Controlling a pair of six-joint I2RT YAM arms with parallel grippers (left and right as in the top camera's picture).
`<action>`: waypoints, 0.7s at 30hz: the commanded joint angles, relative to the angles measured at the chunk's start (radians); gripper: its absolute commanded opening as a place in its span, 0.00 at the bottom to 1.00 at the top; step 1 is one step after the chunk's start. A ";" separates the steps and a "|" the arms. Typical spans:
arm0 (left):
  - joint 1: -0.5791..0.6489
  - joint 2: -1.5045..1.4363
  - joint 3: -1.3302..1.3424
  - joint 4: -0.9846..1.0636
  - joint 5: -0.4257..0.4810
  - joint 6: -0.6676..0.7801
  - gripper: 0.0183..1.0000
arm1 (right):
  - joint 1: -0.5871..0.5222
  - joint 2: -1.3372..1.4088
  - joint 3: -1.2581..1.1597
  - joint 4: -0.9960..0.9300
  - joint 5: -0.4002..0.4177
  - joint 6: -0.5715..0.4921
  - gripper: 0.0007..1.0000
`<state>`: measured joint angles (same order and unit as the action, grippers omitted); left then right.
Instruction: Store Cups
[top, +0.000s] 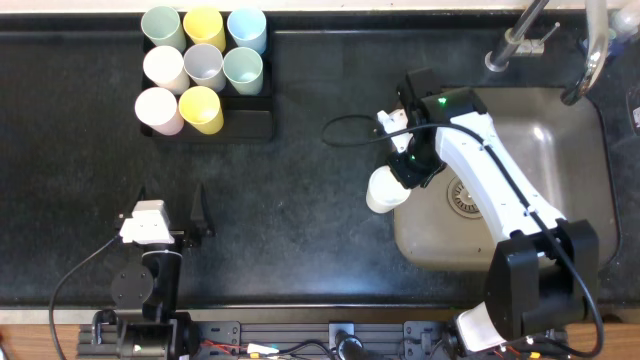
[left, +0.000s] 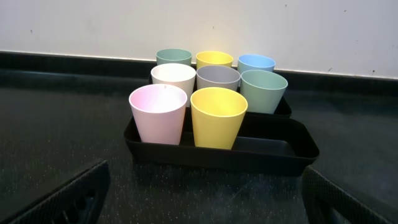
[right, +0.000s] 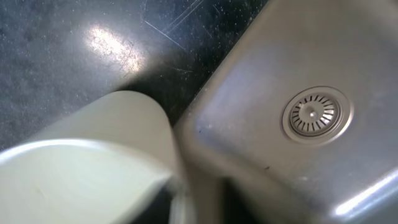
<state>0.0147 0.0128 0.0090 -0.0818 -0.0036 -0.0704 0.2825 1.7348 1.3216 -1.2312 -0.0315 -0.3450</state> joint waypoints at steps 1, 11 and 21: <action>0.001 -0.010 -0.001 -0.003 0.003 0.018 1.00 | 0.023 -0.035 0.042 -0.016 -0.050 0.065 0.04; 0.001 -0.010 -0.001 -0.003 0.003 0.018 1.00 | 0.181 -0.074 0.577 -0.252 -0.084 0.153 0.04; 0.001 -0.010 -0.001 -0.003 0.003 0.018 1.00 | 0.460 0.188 1.010 -0.246 0.032 0.224 0.04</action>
<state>0.0147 0.0128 0.0090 -0.0818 -0.0036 -0.0704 0.7170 1.7893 2.2631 -1.4822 -0.0834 -0.1577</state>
